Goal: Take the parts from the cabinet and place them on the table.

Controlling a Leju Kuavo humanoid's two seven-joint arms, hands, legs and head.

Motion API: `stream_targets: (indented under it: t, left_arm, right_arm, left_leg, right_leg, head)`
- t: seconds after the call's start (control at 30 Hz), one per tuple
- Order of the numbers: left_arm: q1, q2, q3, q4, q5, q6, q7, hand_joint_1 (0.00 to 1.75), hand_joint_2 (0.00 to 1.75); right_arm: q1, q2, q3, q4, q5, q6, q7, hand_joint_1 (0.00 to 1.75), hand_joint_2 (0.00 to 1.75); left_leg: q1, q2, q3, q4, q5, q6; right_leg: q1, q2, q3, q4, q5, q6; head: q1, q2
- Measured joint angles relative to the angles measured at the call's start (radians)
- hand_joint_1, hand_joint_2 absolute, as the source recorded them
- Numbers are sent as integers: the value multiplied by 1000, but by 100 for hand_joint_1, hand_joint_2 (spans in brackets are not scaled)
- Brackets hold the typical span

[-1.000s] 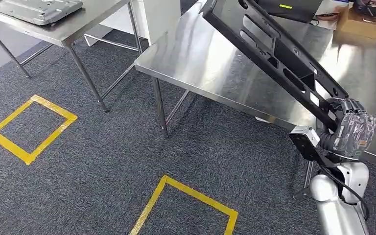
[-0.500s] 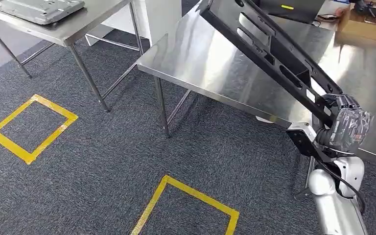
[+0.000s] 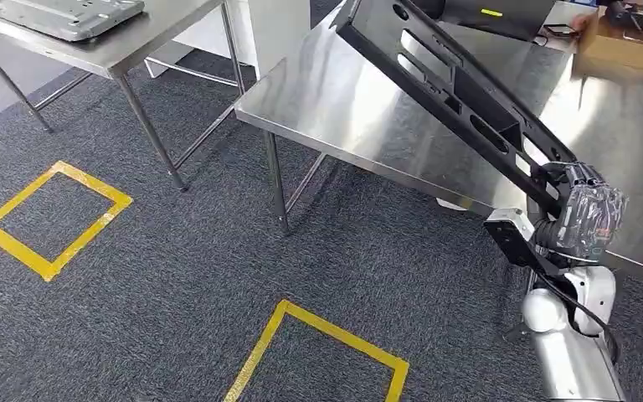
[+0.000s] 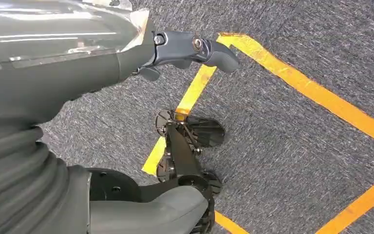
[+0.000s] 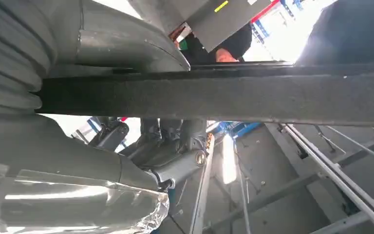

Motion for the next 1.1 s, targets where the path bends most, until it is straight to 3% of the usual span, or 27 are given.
stream_targets:
  t: [0.13,0.17,0.2,0.23,0.3,0.33,0.37,0.4,0.43,0.47,0.5,0.53,0.57,0.6,0.63,0.73,0.8,0.83,0.87,0.9,0.93,1.0,1.03,1.07,1.1]
  left_arm:
    - [1,0,0,0,0,-1,0,0,175]
    - [0,0,0,0,0,-2,0,0,175]
    - [0,-1,0,0,0,-3,0,0,175]
    - [0,-7,0,0,0,-5,0,0,175]
    - [0,-5,0,0,0,-7,0,0,175]
    - [1,-8,0,0,0,-10,0,0,175]
    - [1,-8,0,0,0,-13,0,0,175]
    - [1,-9,0,0,0,-14,0,0,175]
    - [2,-10,0,0,0,-14,0,0,175]
    - [3,-12,0,0,0,-14,0,0,175]
    - [3,-13,0,0,0,-14,1,0,175]
    - [3,-12,1,0,0,-14,1,0,175]
    - [1,-5,1,0,0,-14,0,0,175]
    - [2,-6,1,0,-1,-14,0,0,175]
    - [2,-9,1,0,-2,-14,1,0,175]
    - [1,-10,1,0,-2,-14,0,0,175]
    - [-1,-10,1,0,-3,-14,0,0,175]
    - [0,-10,1,0,-3,-14,0,0,175]
    - [2,-10,1,0,-3,-14,0,0,175]
    - [3,-10,1,0,-3,-14,0,0,175]
    - [4,-10,1,0,-4,-14,0,0,175]
    - [4,-9,1,0,-5,-14,0,0,175]
    - [4,-7,1,0,-7,-14,0,0,175]
    - [3,-3,1,0,-8,-15,1,0,175]
    - [3,-4,1,0,-10,-15,1,0,175]
  right_arm:
    - [0,0,3,0,-1,0,0,175,175]
    - [-2,0,4,0,-1,1,0,175,175]
    - [-5,0,5,0,-1,1,0,175,175]
    - [-5,-2,5,0,0,1,1,175,175]
    - [-12,-5,5,0,1,2,1,175,175]
    - [-11,-7,6,0,1,2,1,175,175]
    - [-8,-8,6,0,1,2,1,175,175]
    - [-5,-8,6,0,1,3,2,175,175]
    - [-4,-9,6,1,2,3,3,175,175]
    - [-4,-10,6,0,3,3,3,175,175]
    - [-5,-11,6,0,5,3,3,175,175]
    - [-4,-11,6,0,6,4,3,175,175]
    - [-5,-11,7,2,6,5,3,175,175]
    - [0,-16,7,1,6,5,4,175,175]
    - [5,-18,7,1,6,7,7,175,175]
    - [9,-29,6,-4,5,7,7,175,175]
    - [9,-35,4,-6,3,7,7,175,175]
    - [12,-35,4,-6,1,7,7,175,175]
    - [17,-35,4,-6,0,7,7,175,175]
    - [21,-35,4,-6,0,7,7,175,175]
    - [26,-35,4,-6,-1,7,8,175,175]
    - [32,-35,4,-14,-1,6,8,175,175]
    - [35,-35,4,-19,0,6,8,175,175]
    - [37,-35,4,-20,0,6,8,175,175]
    - [40,-36,4,-21,1,5,10,175,175]
  left_leg:
    - [-3,0,-3,4,-2,6]
    - [-3,0,-3,-1,0,11]
    - [14,2,12,-28,15,22]
    - [11,7,22,-40,20,24]
    - [18,10,24,-46,24,30]
    - [18,10,24,-46,23,30]
    - [18,10,24,-45,22,28]
    - [20,10,25,-45,20,25]
    - [24,9,27,-44,17,20]
    - [28,8,30,-41,13,12]
    - [35,8,32,-32,5,1]
    - [31,8,30,-22,-5,-14]
    - [28,7,24,-14,-13,-26]
    - [25,6,25,-14,-14,-29]
    - [27,6,27,-17,-14,-29]
    - [41,6,26,-1,-30,-38]
    - [36,4,-42,136,-94,-35]
    - [35,3,-96,231,-130,-35]
    - [34,3,-146,306,-148,-32]
    - [32,3,-173,335,-141,-26]
    - [28,3,-175,309,-104,-17]
    - [17,-1,-123,157,1,8]
    - [7,-7,-88,65,49,26]
    - [-2,-12,-69,28,47,42]
    - [-3,1,-68,20,44,36]
  right_leg:
    - [-2,0,1,-4,4,5]
    - [-1,0,4,-12,6,10]
    - [16,-1,-1,-10,4,14]
    - [7,-1,-6,9,-7,10]
    - [9,2,-69,136,-63,-1]
    - [6,1,-114,229,-95,0]
    - [2,1,-146,287,-109,5]
    - [-3,1,-155,297,-104,15]
    - [-10,1,-139,257,-83,27]
    - [-16,0,-102,182,-46,45]
    - [-24,-4,-52,78,-2,63]
    - [-33,-14,-16,-4,17,75]
    - [-15,0,-6,1,6,61]
    - [-18,2,-14,4,5,40]
    - [-17,3,-15,7,-1,32]
    - [-17,9,-6,9,-7,2]
    - [-11,9,2,9,-14,-14]
    - [-5,10,5,9,-18,-20]
    - [1,10,8,9,-21,-25]
    - [7,12,12,9,-24,-29]
    - [12,14,19,9,-28,-34]
    - [19,18,31,9,-35,-38]
    - [20,20,35,8,-40,-38]
    - [24,22,35,8,-43,-35]
    - [30,24,34,8,-47,-29]
  head:
    - [0,0]
    - [-1,0]
    - [0,0]
    - [0,0]
    - [2,0]
    - [1,0]
    - [0,0]
    - [1,0]
    - [1,0]
    - [1,0]
    - [1,0]
    - [3,0]
    - [11,0]
    - [6,0]
    - [-2,0]
    - [-5,0]
    - [-9,0]
    - [-10,0]
    - [-10,0]
    - [-10,0]
    - [-10,0]
    - [-10,0]
    - [-10,0]
    - [-8,0]
    - [-8,0]
